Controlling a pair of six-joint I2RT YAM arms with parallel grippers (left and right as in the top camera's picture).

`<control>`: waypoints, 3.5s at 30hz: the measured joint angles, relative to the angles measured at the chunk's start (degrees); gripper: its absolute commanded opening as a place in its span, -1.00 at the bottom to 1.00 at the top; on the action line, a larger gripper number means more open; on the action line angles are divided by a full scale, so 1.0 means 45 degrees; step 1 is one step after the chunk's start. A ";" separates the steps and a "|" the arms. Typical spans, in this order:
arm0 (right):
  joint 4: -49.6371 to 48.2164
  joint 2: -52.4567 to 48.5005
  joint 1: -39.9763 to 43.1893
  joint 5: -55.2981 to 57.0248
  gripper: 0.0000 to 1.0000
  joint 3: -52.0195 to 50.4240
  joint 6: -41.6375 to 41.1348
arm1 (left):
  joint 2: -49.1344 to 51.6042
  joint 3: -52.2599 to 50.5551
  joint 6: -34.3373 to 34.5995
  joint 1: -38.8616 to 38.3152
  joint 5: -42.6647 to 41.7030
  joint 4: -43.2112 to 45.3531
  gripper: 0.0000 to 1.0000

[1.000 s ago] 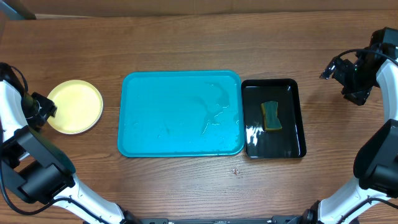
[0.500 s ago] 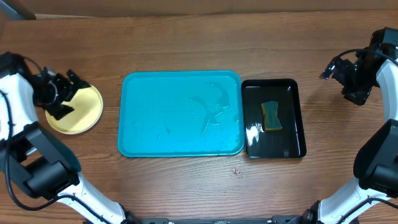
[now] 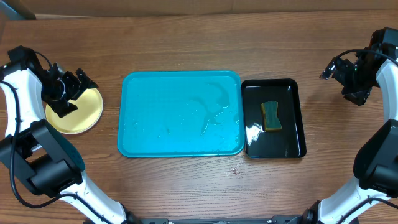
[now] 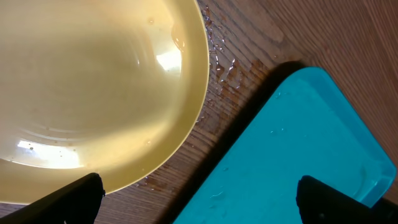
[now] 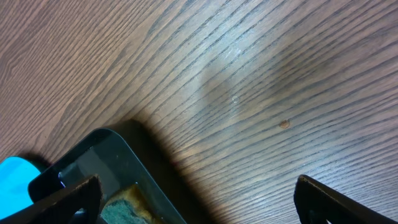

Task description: Clean dirty plates on tray and stack at the side

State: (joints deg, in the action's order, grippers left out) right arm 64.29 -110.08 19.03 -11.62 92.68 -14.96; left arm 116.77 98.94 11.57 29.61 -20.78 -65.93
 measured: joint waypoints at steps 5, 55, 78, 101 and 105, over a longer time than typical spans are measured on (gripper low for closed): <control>-0.0005 0.0000 0.0000 0.0000 1.00 0.0000 -0.0005 | 0.0000 0.0000 -0.0005 0.0000 0.0049 0.0000 1.00; -0.2181 2.2343 -0.5736 0.2506 1.00 -0.2696 0.1875 | 0.0000 0.0000 -0.0005 0.0000 0.0107 0.0039 1.00; -1.8297 2.4276 -0.5736 0.0209 1.00 -1.7617 0.3580 | 0.0000 0.0000 -0.0005 0.0000 0.0146 0.0044 0.99; -1.3289 2.4300 -0.5736 0.0646 1.00 -2.0366 0.5226 | 0.0000 0.0000 -0.0005 0.0000 0.0151 0.0039 1.00; -1.3289 2.4300 -0.5736 0.0690 1.00 -2.0366 0.5634 | 0.0000 0.0000 -0.0005 0.0000 0.0151 0.0039 1.00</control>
State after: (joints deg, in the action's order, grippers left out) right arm 4.49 -0.73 -6.79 -8.51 1.04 10.39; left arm 116.77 98.94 11.55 29.61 -20.10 -65.76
